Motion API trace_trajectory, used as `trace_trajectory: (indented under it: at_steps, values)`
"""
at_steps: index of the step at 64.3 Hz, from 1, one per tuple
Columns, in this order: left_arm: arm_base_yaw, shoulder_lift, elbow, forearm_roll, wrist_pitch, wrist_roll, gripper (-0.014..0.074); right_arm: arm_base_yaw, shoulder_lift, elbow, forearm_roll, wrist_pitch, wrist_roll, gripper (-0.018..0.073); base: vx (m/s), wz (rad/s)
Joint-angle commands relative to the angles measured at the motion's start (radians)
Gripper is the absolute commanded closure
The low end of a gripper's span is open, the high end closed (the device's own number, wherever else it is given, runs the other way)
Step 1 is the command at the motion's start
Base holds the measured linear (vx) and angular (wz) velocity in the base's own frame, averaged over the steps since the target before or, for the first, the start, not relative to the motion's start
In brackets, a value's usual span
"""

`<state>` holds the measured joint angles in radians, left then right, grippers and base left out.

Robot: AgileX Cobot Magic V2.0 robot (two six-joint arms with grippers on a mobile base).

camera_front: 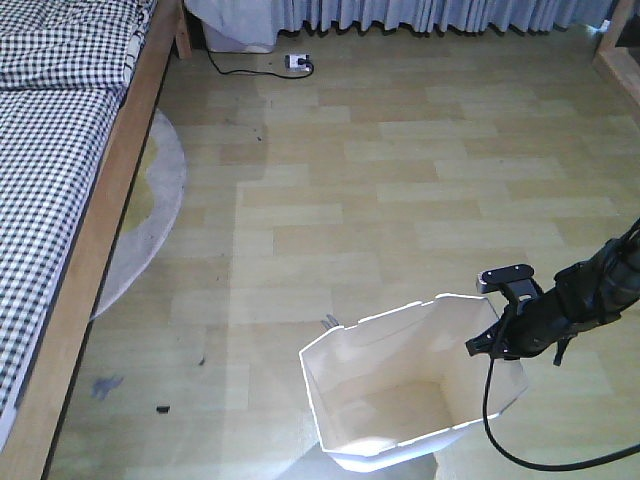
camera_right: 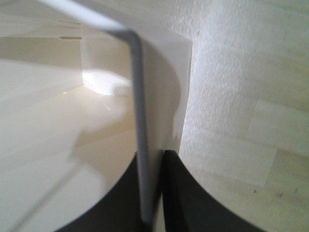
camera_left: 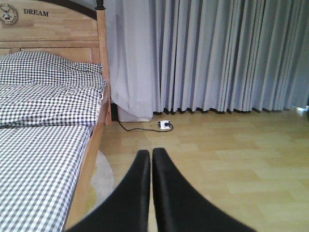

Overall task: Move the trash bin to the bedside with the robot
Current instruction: 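Turn the base toward the bed carrying the bin in the right gripper, then drive toward the bedside by the curtains holding the bin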

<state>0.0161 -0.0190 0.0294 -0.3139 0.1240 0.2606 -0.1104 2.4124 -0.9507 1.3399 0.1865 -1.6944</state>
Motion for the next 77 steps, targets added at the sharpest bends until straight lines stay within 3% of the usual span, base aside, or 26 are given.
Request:
trace_trajectory:
  at_steps: [1,77]
  values:
    - [-0.004,-0.008,0.020,-0.010,-0.066,-0.003,0.0602,-0.005,-0.076,-0.014,0.023,0.112,0.005,0.0562,0.47,0.04]
    - [-0.004,-0.008,0.020,-0.010,-0.066,-0.003,0.0602,-0.005,-0.076,-0.014,0.023,0.112,0.005,0.0562,0.45,0.00]
